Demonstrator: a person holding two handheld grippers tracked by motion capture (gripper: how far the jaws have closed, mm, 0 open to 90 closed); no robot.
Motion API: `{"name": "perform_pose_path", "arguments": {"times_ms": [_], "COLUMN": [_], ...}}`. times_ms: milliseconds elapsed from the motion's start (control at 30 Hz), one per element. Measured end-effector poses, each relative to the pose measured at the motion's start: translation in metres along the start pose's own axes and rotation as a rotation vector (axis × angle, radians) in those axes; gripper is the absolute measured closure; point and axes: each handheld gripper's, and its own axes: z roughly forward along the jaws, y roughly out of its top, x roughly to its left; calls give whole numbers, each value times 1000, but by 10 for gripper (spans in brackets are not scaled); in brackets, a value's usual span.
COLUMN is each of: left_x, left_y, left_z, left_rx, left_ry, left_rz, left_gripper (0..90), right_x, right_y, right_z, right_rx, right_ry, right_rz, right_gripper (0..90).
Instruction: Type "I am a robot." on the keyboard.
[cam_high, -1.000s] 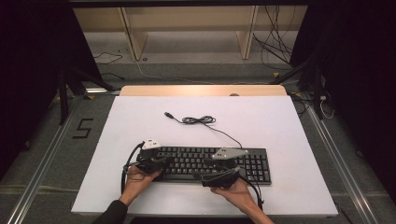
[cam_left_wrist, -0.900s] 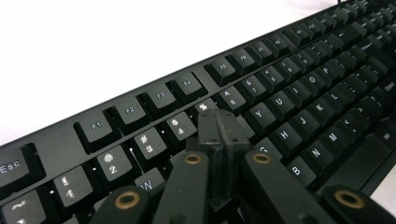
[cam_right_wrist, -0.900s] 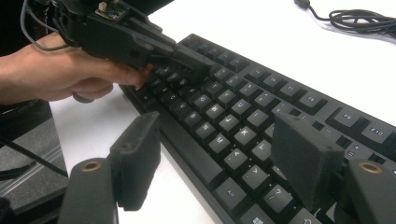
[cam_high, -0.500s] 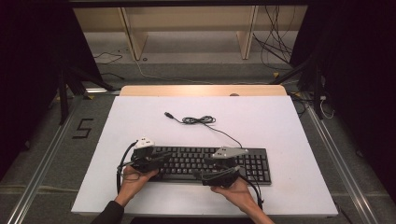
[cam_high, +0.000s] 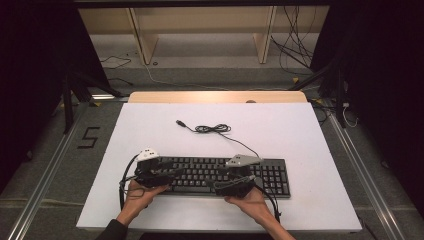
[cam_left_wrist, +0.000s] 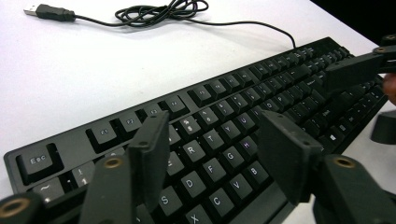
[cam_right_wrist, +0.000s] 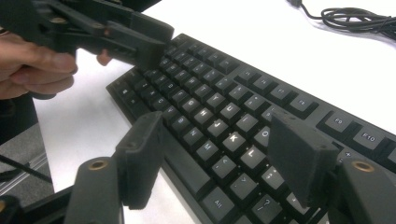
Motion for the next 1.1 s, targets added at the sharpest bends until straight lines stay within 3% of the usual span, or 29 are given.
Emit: {"name": "perform_pose_path", "arguments": {"times_ms": [233, 833, 1100], "left_x": [-1, -6, -9], "left_y": [-3, -11, -17], "left_z": [-7, -19, -25], "left_rx": [-22, -57, -73], "left_ry": [-3, -12, -11], "left_rz": [-7, 0, 16], "left_gripper": [356, 308, 301], "right_x": [-4, -12, -16], "right_y": [3, 11, 13], "right_z": [4, 17, 24], "right_rx": [22, 61, 85], "right_ry": [-16, -47, -79], "right_rz": [4, -3, 7], "right_gripper": [450, 829, 900]}}
